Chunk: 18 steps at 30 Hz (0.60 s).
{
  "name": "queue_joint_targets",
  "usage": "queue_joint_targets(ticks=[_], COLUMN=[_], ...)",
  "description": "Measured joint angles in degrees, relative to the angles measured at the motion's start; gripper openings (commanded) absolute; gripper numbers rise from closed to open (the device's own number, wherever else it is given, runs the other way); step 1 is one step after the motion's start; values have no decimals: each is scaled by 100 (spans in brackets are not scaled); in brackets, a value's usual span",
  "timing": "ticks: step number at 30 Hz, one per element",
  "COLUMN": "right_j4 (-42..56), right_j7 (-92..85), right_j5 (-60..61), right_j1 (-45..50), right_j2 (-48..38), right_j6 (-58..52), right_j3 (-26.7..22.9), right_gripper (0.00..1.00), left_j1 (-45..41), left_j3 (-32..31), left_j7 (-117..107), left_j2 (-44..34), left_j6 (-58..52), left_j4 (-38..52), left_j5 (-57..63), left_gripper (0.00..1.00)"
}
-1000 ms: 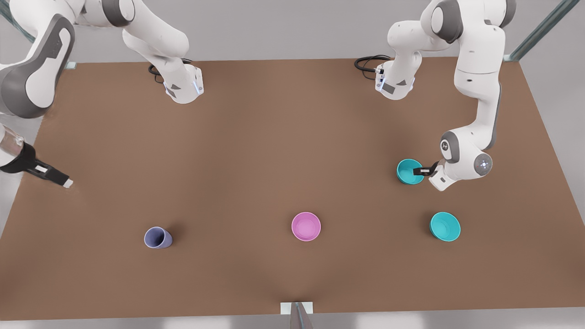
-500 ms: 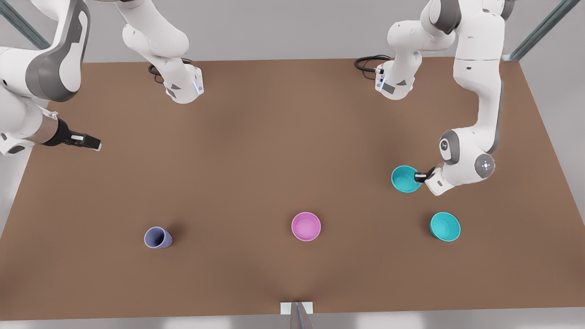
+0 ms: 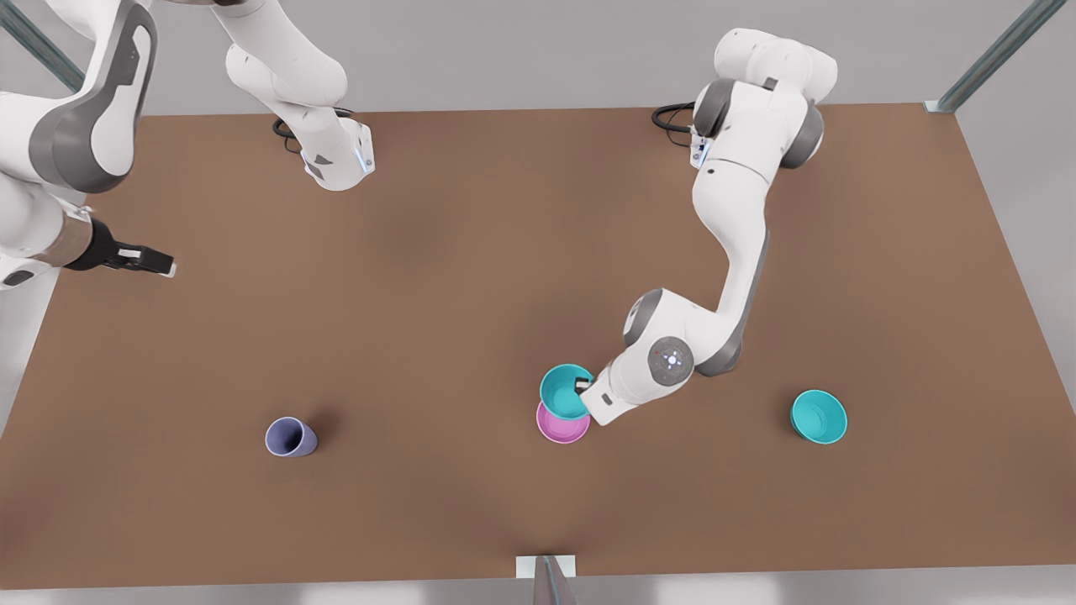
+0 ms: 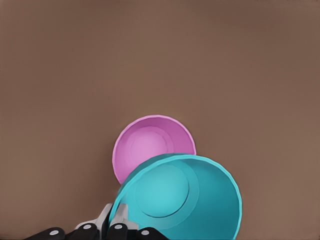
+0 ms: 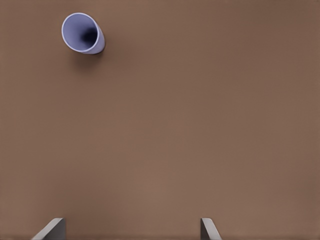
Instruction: Stack the blue bowl on the pink bowl
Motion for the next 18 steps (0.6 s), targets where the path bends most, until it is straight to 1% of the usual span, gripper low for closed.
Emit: queue_joint_targets(ticks=[5,18], right_j4=[-1,-34], right_j7=[-76,-199], right_j5=[2,17], right_j1=[-7,114], right_j2=[29,62], right_j6=[6,5], right_j3=[0,2], right_gripper=[100,100], left_j1=[-7,-3], left_j3=[-4,-32], left_j7=[-924,-2438], left_j2=[189,239], left_j6=[119,419], left_j4=[149,57], left_j5=[3,-8], left_gripper=[21,21])
